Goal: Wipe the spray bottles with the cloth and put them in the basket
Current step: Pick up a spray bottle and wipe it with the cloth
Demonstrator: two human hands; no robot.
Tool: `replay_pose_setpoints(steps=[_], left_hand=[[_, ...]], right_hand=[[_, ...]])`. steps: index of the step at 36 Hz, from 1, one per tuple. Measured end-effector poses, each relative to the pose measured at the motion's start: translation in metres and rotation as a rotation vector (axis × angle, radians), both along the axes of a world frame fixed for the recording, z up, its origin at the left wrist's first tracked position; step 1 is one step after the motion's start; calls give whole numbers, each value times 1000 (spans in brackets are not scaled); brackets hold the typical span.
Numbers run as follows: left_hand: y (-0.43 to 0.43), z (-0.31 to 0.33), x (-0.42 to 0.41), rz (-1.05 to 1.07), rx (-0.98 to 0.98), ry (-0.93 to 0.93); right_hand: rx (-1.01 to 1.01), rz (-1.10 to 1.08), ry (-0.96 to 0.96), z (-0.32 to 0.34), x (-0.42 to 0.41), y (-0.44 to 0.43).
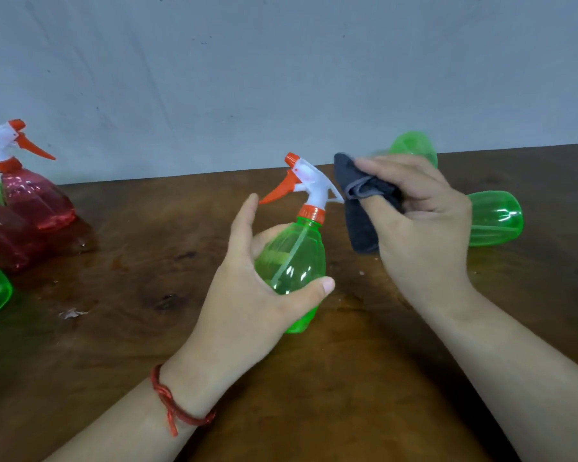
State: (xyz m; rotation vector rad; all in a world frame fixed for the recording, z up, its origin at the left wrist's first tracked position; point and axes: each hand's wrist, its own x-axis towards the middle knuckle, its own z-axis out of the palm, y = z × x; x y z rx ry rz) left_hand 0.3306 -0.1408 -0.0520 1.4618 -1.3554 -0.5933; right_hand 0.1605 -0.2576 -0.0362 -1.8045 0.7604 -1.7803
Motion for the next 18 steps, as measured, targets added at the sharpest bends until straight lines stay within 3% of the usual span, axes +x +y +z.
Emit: replay_pose_setpoints(steps=[4,9,14,18], left_hand=[[1,-5,-4,-43,35,-77],[1,-6,-5,-25,58,-78],[1,-6,-7,-45,75,-146],[-1,-6,-7,-51,71,-247]], right_hand=[[-142,-34,262,-6,4,4],[-281,-43,424,-8,6,3],[-214,-204,338,-5,1,-7],[-331,-221,461,-8,9,0]])
